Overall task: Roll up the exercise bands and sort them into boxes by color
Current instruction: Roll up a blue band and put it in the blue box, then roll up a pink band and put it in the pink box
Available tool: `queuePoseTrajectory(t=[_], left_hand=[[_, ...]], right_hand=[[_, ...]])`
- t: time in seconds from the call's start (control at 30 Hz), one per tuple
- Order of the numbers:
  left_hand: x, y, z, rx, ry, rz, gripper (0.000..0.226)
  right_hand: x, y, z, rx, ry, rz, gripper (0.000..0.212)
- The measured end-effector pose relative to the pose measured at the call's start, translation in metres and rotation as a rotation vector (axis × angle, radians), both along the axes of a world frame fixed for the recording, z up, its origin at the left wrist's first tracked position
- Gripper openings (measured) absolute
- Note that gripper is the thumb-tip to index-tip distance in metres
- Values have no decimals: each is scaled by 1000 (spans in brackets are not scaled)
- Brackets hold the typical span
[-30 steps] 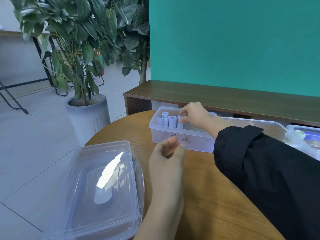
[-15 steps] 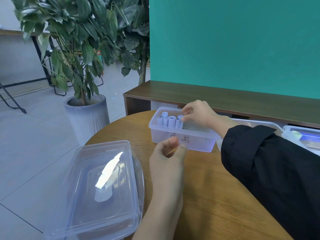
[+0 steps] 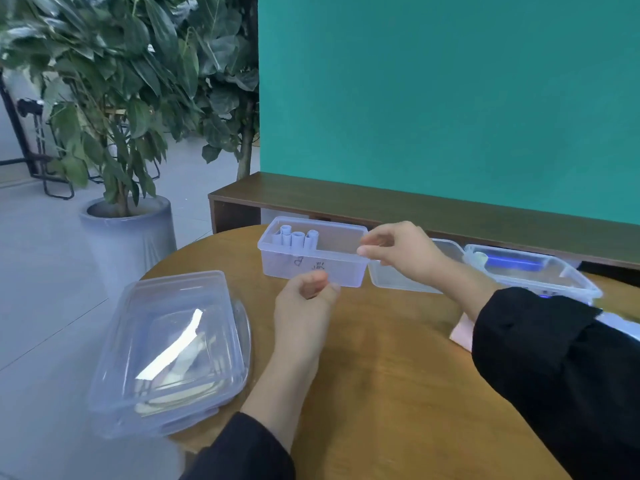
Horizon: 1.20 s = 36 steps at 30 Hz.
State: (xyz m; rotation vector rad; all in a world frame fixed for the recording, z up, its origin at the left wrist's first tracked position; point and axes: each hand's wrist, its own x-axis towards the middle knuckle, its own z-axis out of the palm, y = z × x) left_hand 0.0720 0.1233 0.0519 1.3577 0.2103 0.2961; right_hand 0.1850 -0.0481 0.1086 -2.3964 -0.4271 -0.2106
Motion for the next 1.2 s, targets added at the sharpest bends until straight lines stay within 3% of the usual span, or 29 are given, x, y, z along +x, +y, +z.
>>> queuePoseTrajectory(t=[0.27, 0.43, 0.6, 0.7, 0.83, 0.93, 1.0, 1.2], left_hand=[[-42, -57, -3, 100, -52, -135, 20], [-60, -85, -11, 252, -67, -217, 24], [-60, -98, -19, 345, -81, -251, 24], [-59, -105, -23, 379, -84, -275, 22], [-57, -115, -24, 373, -89, -295, 21], [-54, -123, -24, 358, -93, -298, 21], [-51, -126, -24, 361, -97, -310, 21], [-47, -129, -23, 363, -114, -299, 19]], right_hand=[[-130, -71, -56, 196, -2, -195, 19], [-166, -115, -77, 76, -124, -403, 14], [-169, -140, -90, 54, -236, -550, 24], [-162, -141, -89, -55, -210, -558, 26], [-153, -139, -87, 84, -69, -472, 28], [-141, -140, -92, -220, -31, -548, 24], [-136, -139, -95, -309, -51, -581, 29], [-148, -139, -87, -107, -233, -520, 28]])
